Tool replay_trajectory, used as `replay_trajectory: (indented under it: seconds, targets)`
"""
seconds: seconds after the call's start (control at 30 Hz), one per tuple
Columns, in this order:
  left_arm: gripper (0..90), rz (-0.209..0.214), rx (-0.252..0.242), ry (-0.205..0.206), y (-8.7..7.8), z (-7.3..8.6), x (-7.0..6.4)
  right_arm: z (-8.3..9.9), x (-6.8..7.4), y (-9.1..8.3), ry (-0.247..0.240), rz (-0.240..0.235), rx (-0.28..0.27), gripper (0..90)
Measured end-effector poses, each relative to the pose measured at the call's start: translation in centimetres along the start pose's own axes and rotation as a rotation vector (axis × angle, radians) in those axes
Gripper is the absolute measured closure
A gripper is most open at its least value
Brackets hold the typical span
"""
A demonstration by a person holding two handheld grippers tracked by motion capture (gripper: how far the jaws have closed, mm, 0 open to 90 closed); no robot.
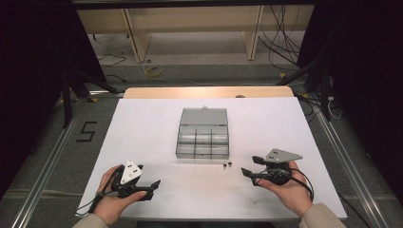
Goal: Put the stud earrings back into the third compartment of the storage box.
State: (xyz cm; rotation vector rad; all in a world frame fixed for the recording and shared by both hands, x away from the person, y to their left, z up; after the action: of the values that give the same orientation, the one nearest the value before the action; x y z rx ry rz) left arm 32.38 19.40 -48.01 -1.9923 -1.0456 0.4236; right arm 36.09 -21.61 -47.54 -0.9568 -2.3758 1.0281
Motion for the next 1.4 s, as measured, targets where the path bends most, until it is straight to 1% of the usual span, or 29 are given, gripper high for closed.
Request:
replay_trajectory:
  seconds: [0.03, 0.13, 0.2, 0.27, 0.3, 0.33, 0.43, 0.53, 0.57, 0.63, 0.67, 0.73, 0.83, 0.93, 1.0, 1.1, 1.27, 1.3, 1.33, 1.37, 1.4]
  targets:
    - [18.5, -0.001, 0.001, 0.004, 0.0, 0.0, 0.0, -0.3, -0.1, 0.6, 0.010, -0.003, 0.010, 39.1]
    - [18.5, -0.003, 0.000, 0.007, 0.0, -0.1, 0.0, -0.9, -0.4, 1.6, 0.023, 0.008, 0.022, 42.4]
    - [18.5, -0.001, -0.003, 0.003, 0.0, 0.0, -0.1, -1.3, -0.5, 2.3, 0.039, 0.012, 0.032, 44.3]
    - [18.5, -0.001, -0.002, 0.002, 0.0, 0.0, -0.1, -1.6, -0.5, 3.1, 0.040, 0.015, 0.050, 46.7]
    - [18.5, -0.001, -0.002, 0.002, 0.0, 0.0, 0.0, -1.6, -0.5, 3.1, 0.040, 0.015, 0.050, 46.7]
    - [18.6, 0.000, -0.002, 0.002, 0.0, 0.0, 0.0, -1.8, -0.3, 3.8, 0.049, 0.014, 0.067, 48.7]
    - [18.7, 0.001, -0.004, 0.002, 0.0, 0.0, 0.0, -2.2, -0.1, 4.8, 0.068, 0.006, 0.086, 51.8]
    - [18.8, 0.004, -0.007, 0.002, -0.1, 0.0, -0.1, -2.5, 0.1, 5.7, 0.068, 0.009, 0.112, 55.1]
    - [18.8, 0.005, -0.008, 0.005, -0.1, 0.0, -0.1, -2.5, 0.1, 5.7, 0.068, 0.009, 0.112, 55.1]
    - [18.8, 0.006, -0.009, 0.006, -0.1, 0.0, -0.2, -2.6, 0.2, 6.4, 0.074, 0.008, 0.126, 58.1]
    - [18.8, 0.005, -0.011, 0.006, -0.1, 0.0, -0.2, -2.6, 0.2, 6.4, 0.074, 0.008, 0.126, 58.1]
    - [18.9, 0.007, -0.011, 0.005, -0.1, 0.0, -0.2, -2.9, 0.4, 6.8, 0.078, 0.001, 0.124, 61.3]
    - [19.0, 0.012, -0.011, 0.004, -0.1, 0.0, -0.2, -3.0, 0.5, 7.0, 0.080, 0.006, 0.128, 63.3]
    - [19.1, 0.011, -0.010, 0.007, -0.2, 0.0, -0.2, -3.0, 0.7, 7.3, 0.090, 0.005, 0.141, 66.0]
    - [19.1, 0.012, -0.010, 0.008, -0.2, 0.0, -0.2, -3.0, 0.7, 7.4, 0.086, 0.006, 0.149, 67.3]
    - [19.1, 0.011, -0.010, 0.008, -0.2, 0.0, -0.2, -3.0, 0.9, 7.6, 0.081, 0.021, 0.168, 68.8]
    - [19.1, 0.013, -0.011, 0.005, -0.2, 0.0, -0.2, -3.0, 1.0, 7.7, 0.067, 0.040, 0.174, 70.8]
    - [19.1, 0.012, -0.010, 0.006, -0.2, 0.0, -0.2, -3.0, 1.1, 7.7, 0.056, 0.058, 0.178, 72.6]
    - [19.1, 0.012, -0.010, 0.006, -0.2, 0.0, -0.2, -3.0, 1.1, 7.7, 0.056, 0.058, 0.178, 72.6]
    - [19.1, 0.012, -0.012, 0.006, -0.2, 0.0, -0.2, -3.0, 1.2, 7.7, 0.046, 0.067, 0.180, 73.7]
    - [19.1, 0.012, -0.012, 0.006, -0.2, 0.0, -0.2, -3.0, 1.3, 7.7, 0.037, 0.085, 0.185, 75.6]
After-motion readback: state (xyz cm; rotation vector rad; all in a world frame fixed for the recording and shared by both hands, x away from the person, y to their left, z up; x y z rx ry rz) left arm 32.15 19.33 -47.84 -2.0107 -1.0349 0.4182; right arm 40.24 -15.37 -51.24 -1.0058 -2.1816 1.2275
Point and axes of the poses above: each handheld gripper's, and its own axes: y roughly forward along the jaws, z roughly out of its underside, x roughly to its left, the point moved 3 cm from there along y, roughly forward along the jaws, and after that the axes turned 14 degrees about x, right-handed, at the moved point
